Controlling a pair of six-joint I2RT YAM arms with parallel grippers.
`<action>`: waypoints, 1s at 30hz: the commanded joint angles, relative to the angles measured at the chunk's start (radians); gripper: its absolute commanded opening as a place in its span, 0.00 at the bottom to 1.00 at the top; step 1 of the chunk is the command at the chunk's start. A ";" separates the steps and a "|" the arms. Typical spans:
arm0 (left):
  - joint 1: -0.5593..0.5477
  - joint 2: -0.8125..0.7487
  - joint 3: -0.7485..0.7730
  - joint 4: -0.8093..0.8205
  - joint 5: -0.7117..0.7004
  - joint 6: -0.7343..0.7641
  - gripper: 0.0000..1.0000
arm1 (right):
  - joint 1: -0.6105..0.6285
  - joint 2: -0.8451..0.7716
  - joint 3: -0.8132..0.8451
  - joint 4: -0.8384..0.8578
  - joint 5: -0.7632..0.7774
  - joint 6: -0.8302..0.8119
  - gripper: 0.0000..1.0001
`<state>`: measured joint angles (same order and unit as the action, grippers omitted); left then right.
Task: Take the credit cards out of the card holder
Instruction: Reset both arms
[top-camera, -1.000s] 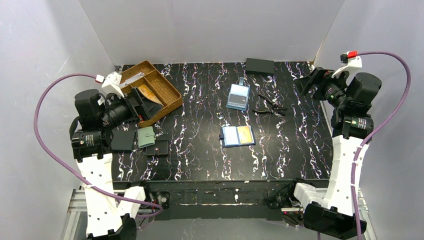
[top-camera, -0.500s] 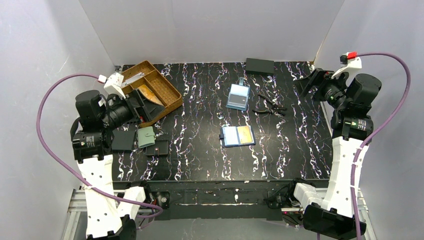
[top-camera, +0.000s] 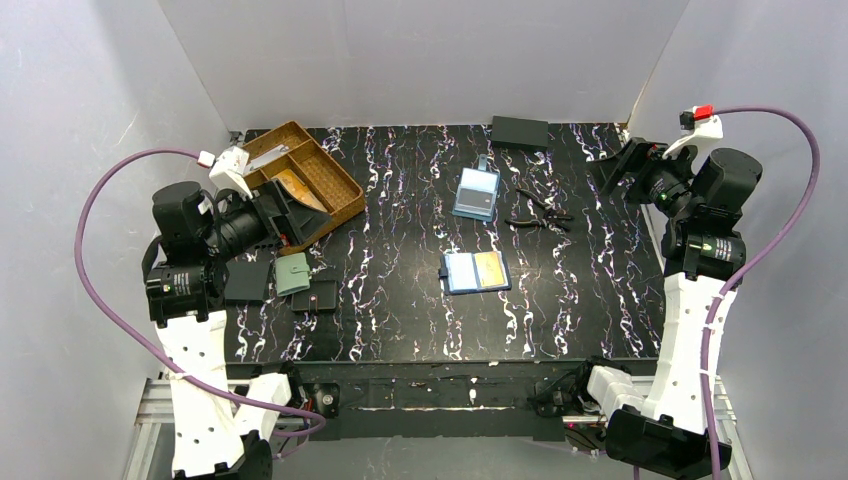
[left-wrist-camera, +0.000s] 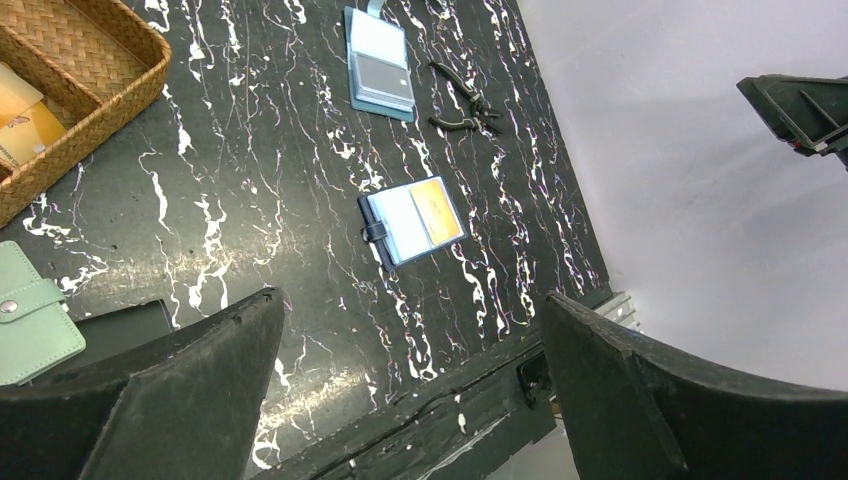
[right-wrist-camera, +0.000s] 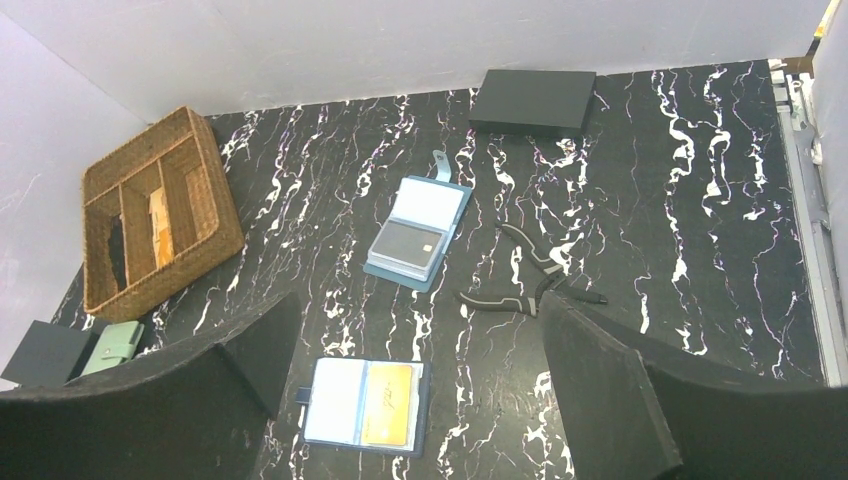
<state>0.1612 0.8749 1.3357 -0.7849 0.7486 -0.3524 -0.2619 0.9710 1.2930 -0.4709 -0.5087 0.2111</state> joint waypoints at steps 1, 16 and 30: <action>-0.005 -0.012 -0.007 0.015 0.026 0.000 0.98 | -0.007 -0.014 -0.002 0.033 -0.016 0.012 0.98; -0.007 -0.014 -0.011 0.014 0.021 0.001 0.98 | -0.008 -0.012 -0.003 0.035 -0.019 0.020 0.98; -0.008 -0.012 -0.009 0.012 0.017 0.004 0.98 | -0.011 -0.009 -0.006 0.047 -0.029 0.040 0.98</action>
<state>0.1566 0.8730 1.3304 -0.7841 0.7486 -0.3561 -0.2676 0.9710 1.2930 -0.4686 -0.5245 0.2364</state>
